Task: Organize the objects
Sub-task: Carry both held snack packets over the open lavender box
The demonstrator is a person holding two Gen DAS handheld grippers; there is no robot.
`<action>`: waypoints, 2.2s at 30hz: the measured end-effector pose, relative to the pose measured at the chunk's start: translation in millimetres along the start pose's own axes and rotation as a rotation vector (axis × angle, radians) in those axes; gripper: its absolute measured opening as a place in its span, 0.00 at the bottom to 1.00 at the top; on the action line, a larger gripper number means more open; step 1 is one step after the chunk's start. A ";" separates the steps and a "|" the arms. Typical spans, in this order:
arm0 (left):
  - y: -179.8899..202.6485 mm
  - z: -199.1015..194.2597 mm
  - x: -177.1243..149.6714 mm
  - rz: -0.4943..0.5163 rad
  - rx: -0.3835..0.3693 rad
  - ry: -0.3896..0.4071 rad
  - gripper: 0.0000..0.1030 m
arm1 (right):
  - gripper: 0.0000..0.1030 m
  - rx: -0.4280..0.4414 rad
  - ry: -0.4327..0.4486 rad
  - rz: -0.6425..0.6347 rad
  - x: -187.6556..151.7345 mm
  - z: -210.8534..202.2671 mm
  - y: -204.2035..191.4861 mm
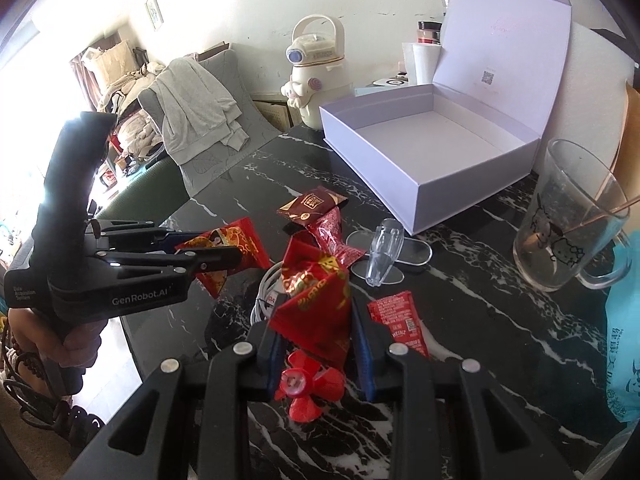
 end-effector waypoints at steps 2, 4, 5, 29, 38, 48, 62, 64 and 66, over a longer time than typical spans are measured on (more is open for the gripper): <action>-0.4 -3.8 2.4 -0.003 -0.002 0.011 0.25 | 0.28 -0.005 0.008 0.001 2.1 -2.7 1.5; 0.1 -10.7 6.5 0.003 0.008 0.035 0.25 | 0.28 -0.007 0.015 0.005 4.7 -4.9 2.7; 0.4 -12.9 7.9 0.006 0.010 0.043 0.25 | 0.28 -0.008 0.021 0.005 7.3 -6.5 3.4; 21.7 -42.8 97.9 0.099 0.051 0.191 0.25 | 0.28 -0.094 0.101 -0.003 87.0 -19.2 26.5; 33.3 -20.4 133.0 0.139 0.049 0.194 0.25 | 0.28 -0.131 0.111 0.024 118.3 -5.8 55.2; 38.8 23.1 169.6 0.167 0.051 0.169 0.25 | 0.28 -0.185 0.097 0.069 145.0 18.5 91.3; 46.0 83.2 216.3 0.212 0.094 0.148 0.25 | 0.28 -0.265 0.057 0.156 177.6 56.7 133.4; 47.1 89.3 221.6 0.221 0.102 0.146 0.25 | 0.28 -0.275 0.053 0.162 181.5 61.2 138.3; 48.1 97.3 227.8 0.226 0.106 0.141 0.25 | 0.28 -0.288 0.050 0.166 185.3 65.9 142.9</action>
Point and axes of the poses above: each gripper's, at about its wrist camera, not at the fingertips, and z roughly the way its jaws point, y to its right, x to its top, the point moved 2 cm from there along z, roughly the way its jaws point, and after that the axes turned 9 degrees about x, right-handed, at the moved point
